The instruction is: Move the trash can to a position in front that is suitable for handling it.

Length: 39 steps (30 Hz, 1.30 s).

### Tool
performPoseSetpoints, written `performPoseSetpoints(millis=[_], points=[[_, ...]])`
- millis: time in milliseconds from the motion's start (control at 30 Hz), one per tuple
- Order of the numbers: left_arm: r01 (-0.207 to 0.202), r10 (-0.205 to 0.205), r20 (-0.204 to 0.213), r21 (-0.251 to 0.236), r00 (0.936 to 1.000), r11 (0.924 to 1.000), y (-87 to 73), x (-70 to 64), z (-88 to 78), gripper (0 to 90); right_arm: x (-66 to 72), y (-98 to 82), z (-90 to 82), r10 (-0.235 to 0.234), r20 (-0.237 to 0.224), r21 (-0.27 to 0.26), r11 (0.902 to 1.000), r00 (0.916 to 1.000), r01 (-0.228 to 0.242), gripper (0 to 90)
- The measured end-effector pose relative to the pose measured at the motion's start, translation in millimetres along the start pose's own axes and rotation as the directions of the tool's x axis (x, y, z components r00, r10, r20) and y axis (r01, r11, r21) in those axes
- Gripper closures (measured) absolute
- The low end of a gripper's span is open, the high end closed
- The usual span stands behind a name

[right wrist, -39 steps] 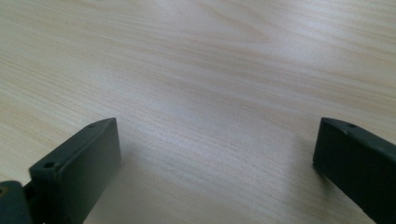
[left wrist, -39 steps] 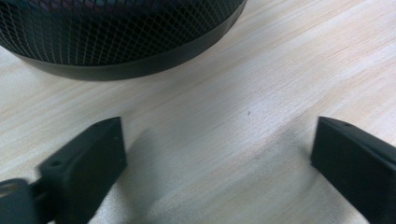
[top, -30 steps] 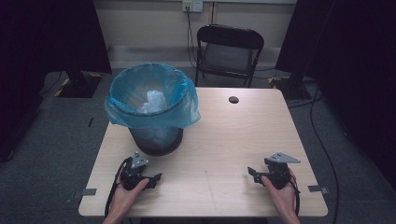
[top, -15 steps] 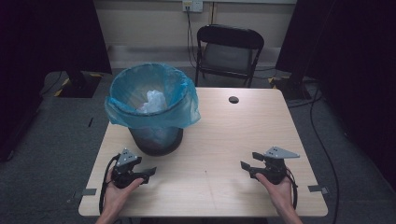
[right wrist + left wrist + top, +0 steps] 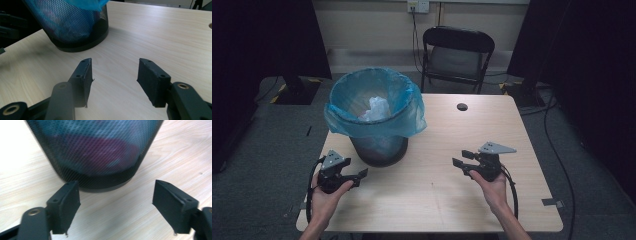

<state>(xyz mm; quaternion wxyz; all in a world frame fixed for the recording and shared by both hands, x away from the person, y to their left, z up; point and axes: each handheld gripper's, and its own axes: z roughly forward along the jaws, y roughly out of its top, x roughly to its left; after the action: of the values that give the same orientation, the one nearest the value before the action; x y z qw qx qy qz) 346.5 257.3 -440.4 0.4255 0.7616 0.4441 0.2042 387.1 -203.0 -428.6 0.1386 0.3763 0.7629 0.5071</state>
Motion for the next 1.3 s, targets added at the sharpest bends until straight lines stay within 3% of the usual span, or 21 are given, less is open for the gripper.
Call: performPoseSetpoints(millis=[133, 233, 400, 500, 633, 667, 867, 900, 967, 1033, 1100, 1167, 1300], points=[[0.033, -0.032, 0.018, -0.015, 0.9993, 0.9994, 1.5, 10.2, -6.1, 20.5, 5.6, 13.3, 12.7, -0.01, -0.016, -0.001, 0.9999, 0.9998, 0.01, 48.7], [0.045, -0.045, -0.011, -0.028, 0.9989, 0.9986, 4.5, 20.0, -10.3, 17.3, 10.6, 25.9, 21.7, -0.023, -0.026, -0.008, 0.9997, 0.9994, 0.022, 52.3], [0.077, -0.077, -0.009, -0.056, 0.997, 0.9955, 9.8, 34.6, -14.3, 17.2, 14.5, 40.5, 32.4, -0.035, -0.041, -0.022, 0.9992, 0.9985, 0.034, 56.0], [0.069, -0.073, -0.057, -0.06, 0.9957, 0.9958, 13.7, 42.9, -13.2, 21.0, 15.5, 52.9, 42.4, -0.038, -0.049, -0.028, 0.999, 0.9981, 0.037, 59.0], [0.102, -0.11, -0.081, -0.101, 0.9906, 0.9897, 21.0, 56.9, -13.1, 21.1, 14.0, 71.3, 56.3, -0.025, -0.057, -0.043, 0.9988, 0.9981, 0.022, 63.8], [0.114, -0.127, -0.108, -0.12, 0.986, 0.9863, 26.5, 64.5, -13.1, 21.3, 12.7, 79.8, 65.0, -0.024, -0.046, -0.047, 0.9987, 0.9986, 0.022, 65.7], [0.109, -0.126, -0.149, -0.118, 0.9808, 0.987, 41.6, 78.9, -11.8, 22.8, 7.6, 98.0, 90.5, -0.004, -0.011, -0.041, 0.9991, 0.9999, 0.004, 69.1], [0.102, -0.121, -0.179, -0.113, 0.9764, 0.9883, 46.4, 85.4, -9.8, 22.8, 6.7, 102.9, 99.0, -0.003, 0.001, -0.038, 0.9993, 1.0, 0.003, 69.0], [0.107, -0.127, -0.191, -0.111, 0.9734, 0.9881, 48.0, 89.2, -8.5, 22.8, 6.5, 105.5, 103.8, -0.004, 0.01, -0.035, 0.9994, 0.9999, 0.004, 69.0], [0.141, -0.159, -0.159, -0.118, 0.9743, 0.983, 51.0, 96.4, -4.8, 22.8, 6.7, 111.5, 117.0, 0.006, 0.024, -0.034, 0.9994, 0.9997, -0.005, 67.9], [0.145, -0.165, -0.161, -0.13, 0.9731, 0.9809, 53.4, 100.3, 0.5, 23.0, 7.2, 113.8, 125.5, 0.011, 0.044, -0.03, 0.9995, 0.999, -0.01, 65.8], [0.145, -0.168, -0.197, -0.129, 0.9658, 0.9811, 55.0, 105.3, 6.4, 23.0, 7.3, 114.8, 129.9, 0.011, 0.051, -0.026, 0.9996, 0.9986, -0.01, 65.1], [0.177, -0.203, -0.172, -0.154, 0.964, 0.9721, 57.6, 114.0, 20.0, 23.0, 7.1, 117.4, 144.8, 0.008, 0.087, -0.015, 0.9999, 0.9962, -0.006, 59.9]])
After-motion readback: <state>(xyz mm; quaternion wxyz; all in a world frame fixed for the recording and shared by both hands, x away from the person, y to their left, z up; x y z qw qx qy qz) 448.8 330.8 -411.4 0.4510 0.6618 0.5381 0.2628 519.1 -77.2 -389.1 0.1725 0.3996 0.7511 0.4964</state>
